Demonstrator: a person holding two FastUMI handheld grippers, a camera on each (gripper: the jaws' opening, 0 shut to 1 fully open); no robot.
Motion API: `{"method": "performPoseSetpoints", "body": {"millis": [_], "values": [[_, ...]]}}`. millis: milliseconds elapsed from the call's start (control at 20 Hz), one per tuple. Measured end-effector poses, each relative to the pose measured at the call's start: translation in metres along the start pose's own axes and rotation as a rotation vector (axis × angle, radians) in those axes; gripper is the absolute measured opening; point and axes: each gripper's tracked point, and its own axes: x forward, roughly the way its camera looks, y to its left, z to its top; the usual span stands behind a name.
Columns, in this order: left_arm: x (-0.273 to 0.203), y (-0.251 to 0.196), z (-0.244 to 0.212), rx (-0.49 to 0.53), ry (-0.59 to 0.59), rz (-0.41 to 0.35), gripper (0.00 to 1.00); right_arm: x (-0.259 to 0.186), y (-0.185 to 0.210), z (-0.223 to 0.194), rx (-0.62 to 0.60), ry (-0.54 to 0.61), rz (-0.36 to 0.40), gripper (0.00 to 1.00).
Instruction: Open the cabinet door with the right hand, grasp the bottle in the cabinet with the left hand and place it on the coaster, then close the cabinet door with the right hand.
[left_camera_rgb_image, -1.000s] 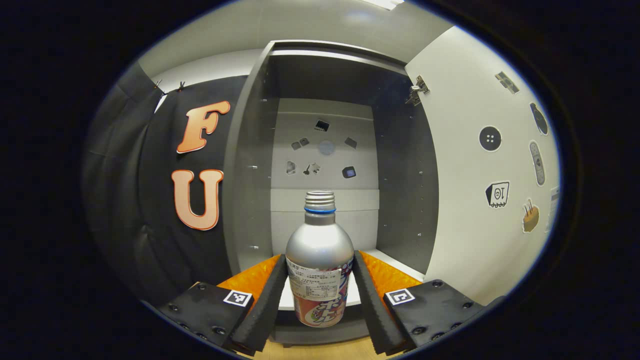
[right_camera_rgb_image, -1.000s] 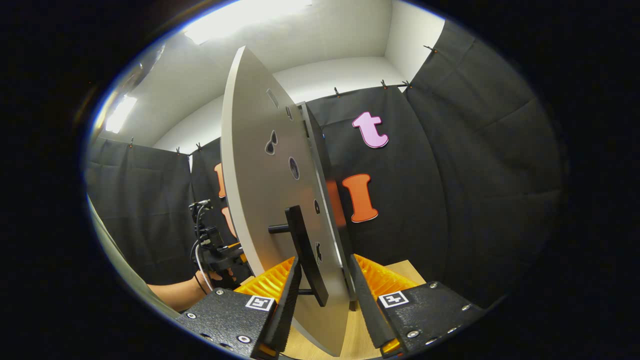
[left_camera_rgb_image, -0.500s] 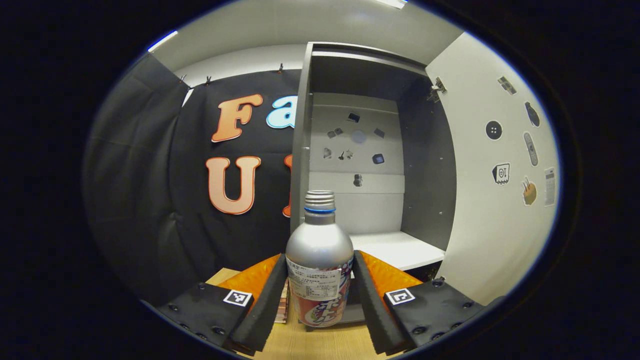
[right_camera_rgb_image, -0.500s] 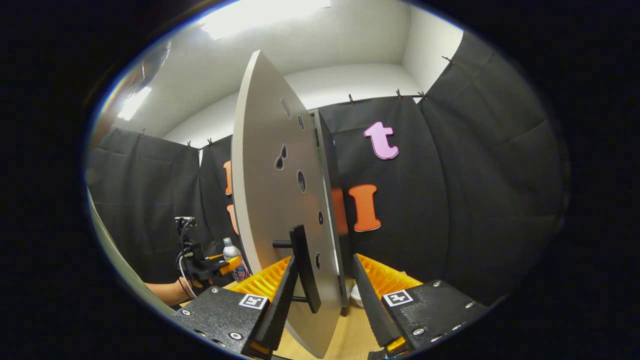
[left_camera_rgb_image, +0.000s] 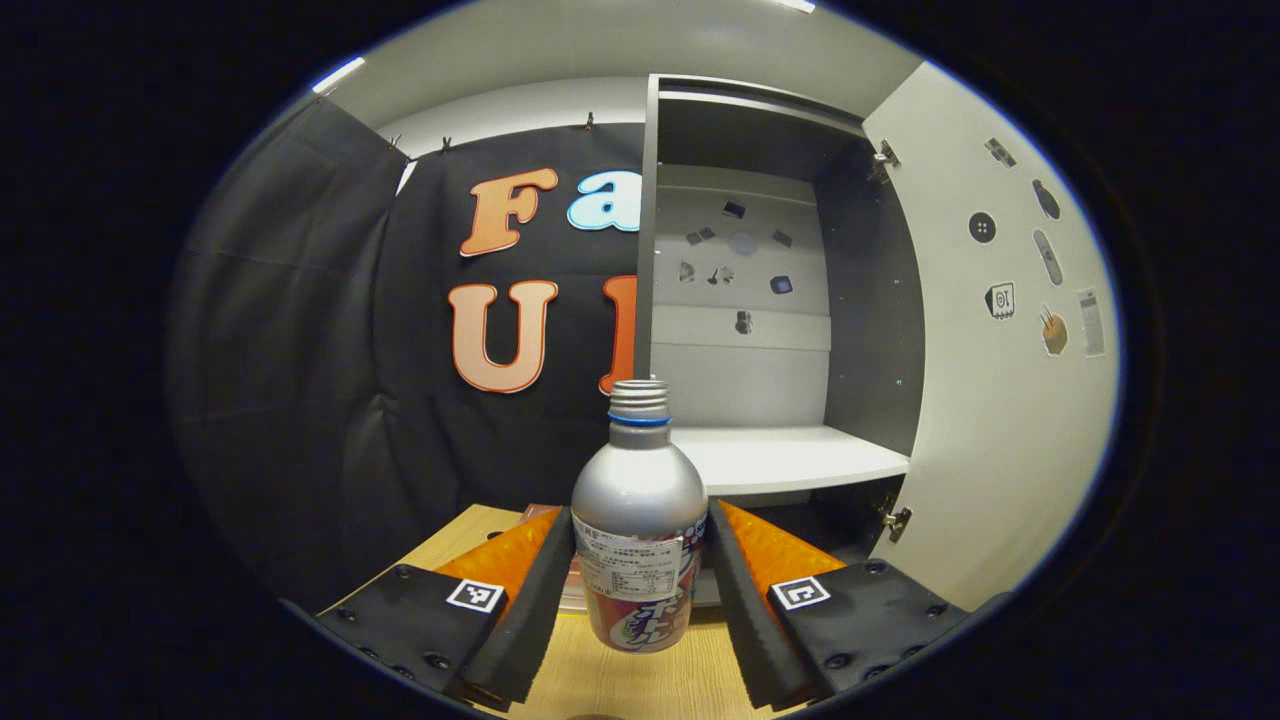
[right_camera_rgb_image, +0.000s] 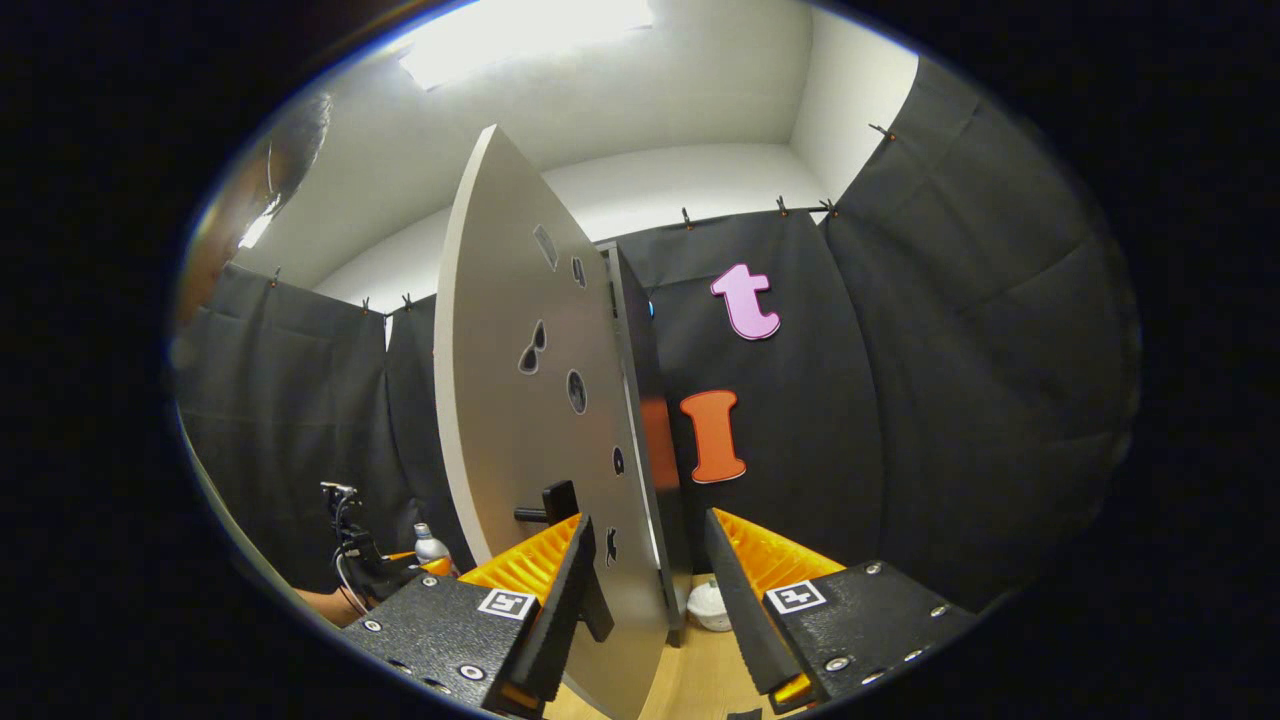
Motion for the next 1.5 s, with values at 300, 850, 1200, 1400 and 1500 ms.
{"method": "performPoseSetpoints", "body": {"millis": [300,850,1200,1400,1500], "values": [[-0.028,0.004,-0.042,-0.046,0.059,0.026,0.82,0.005,0.002,-0.001,0.055,-0.004,-0.011,0.70],[-0.063,0.036,-0.158,-0.069,0.236,0.131,0.82,-0.001,-0.004,-0.022,0.109,0.118,-0.062,0.71],[-0.062,0.045,-0.212,-0.055,0.311,0.175,0.83,0.000,-0.009,-0.024,0.138,0.121,-0.081,0.71],[-0.066,0.048,-0.230,-0.064,0.326,0.196,0.83,0.001,-0.011,-0.023,0.153,0.118,-0.100,0.71],[-0.067,0.048,-0.237,-0.067,0.327,0.206,0.83,0.002,-0.010,-0.023,0.141,0.120,-0.102,0.71]]}}
